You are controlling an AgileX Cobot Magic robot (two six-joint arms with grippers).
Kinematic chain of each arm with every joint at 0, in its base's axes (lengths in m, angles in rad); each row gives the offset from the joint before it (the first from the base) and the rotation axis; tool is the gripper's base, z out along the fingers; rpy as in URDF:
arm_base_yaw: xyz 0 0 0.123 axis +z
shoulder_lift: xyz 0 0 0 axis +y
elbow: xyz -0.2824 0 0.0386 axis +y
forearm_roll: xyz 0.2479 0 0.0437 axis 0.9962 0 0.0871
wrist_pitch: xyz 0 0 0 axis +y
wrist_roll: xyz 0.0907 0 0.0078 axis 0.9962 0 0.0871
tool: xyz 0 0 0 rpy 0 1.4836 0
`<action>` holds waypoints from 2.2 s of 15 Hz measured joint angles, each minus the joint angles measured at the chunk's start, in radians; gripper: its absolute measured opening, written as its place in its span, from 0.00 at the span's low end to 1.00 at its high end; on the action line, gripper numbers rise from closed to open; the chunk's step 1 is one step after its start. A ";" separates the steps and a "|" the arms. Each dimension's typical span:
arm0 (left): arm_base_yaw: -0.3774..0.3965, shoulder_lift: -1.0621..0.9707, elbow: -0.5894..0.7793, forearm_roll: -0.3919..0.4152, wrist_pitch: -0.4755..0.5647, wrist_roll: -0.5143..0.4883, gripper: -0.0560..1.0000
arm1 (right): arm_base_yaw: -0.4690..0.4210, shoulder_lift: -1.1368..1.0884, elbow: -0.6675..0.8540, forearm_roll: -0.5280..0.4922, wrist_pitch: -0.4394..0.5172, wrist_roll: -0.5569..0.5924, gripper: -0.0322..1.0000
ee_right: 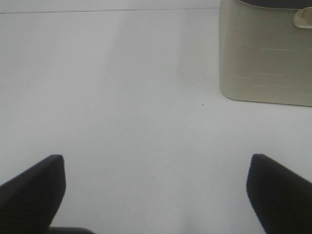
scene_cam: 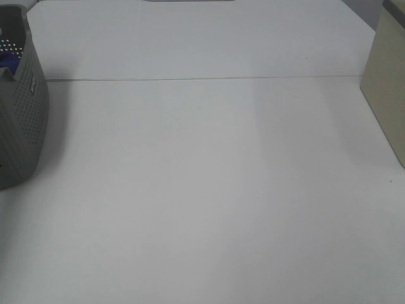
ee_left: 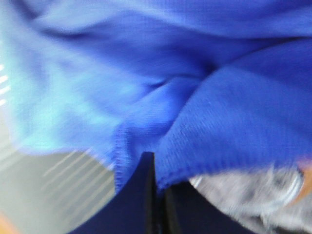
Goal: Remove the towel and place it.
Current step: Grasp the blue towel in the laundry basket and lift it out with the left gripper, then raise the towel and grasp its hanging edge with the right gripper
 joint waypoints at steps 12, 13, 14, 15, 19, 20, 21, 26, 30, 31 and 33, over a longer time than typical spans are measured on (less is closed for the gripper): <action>-0.150 -0.429 0.000 -0.176 0.004 -0.117 0.05 | 0.000 0.000 0.000 0.000 0.000 0.000 0.97; -0.161 -0.453 0.000 -0.164 -0.010 -0.117 0.05 | 0.000 0.000 0.000 0.000 0.000 0.000 0.97; -0.166 -0.478 0.000 -0.152 -0.028 -0.117 0.05 | 0.000 0.000 0.000 0.000 0.000 0.000 0.97; -0.166 -0.511 0.000 -0.147 -0.051 -0.117 0.05 | 0.000 0.000 0.000 0.000 0.000 0.000 0.97; -0.166 -0.634 0.000 -0.150 -0.164 -0.119 0.05 | 0.000 0.000 0.000 0.000 0.000 0.000 0.97; -0.180 -0.702 0.000 -0.178 -0.213 -0.120 0.05 | 0.000 0.000 0.000 0.000 0.000 0.000 0.97; -0.200 -0.729 0.000 -0.189 -0.227 -0.120 0.05 | 0.000 0.000 0.000 0.001 0.000 0.000 0.97; -0.318 -0.774 0.000 -0.192 -0.272 -0.120 0.05 | 0.000 0.000 0.000 0.015 -0.001 0.000 0.97; -0.409 -0.718 0.000 -0.192 -0.448 -0.117 0.05 | 0.000 0.179 -0.022 0.285 -0.220 -0.168 0.97; -0.441 -0.689 0.000 -0.192 -0.451 -0.111 0.05 | 0.000 0.248 -0.022 0.433 -0.282 -0.296 0.97; -0.498 -0.647 0.000 -0.186 -0.450 -0.079 0.05 | 0.000 0.379 -0.022 0.662 -0.326 -0.533 0.97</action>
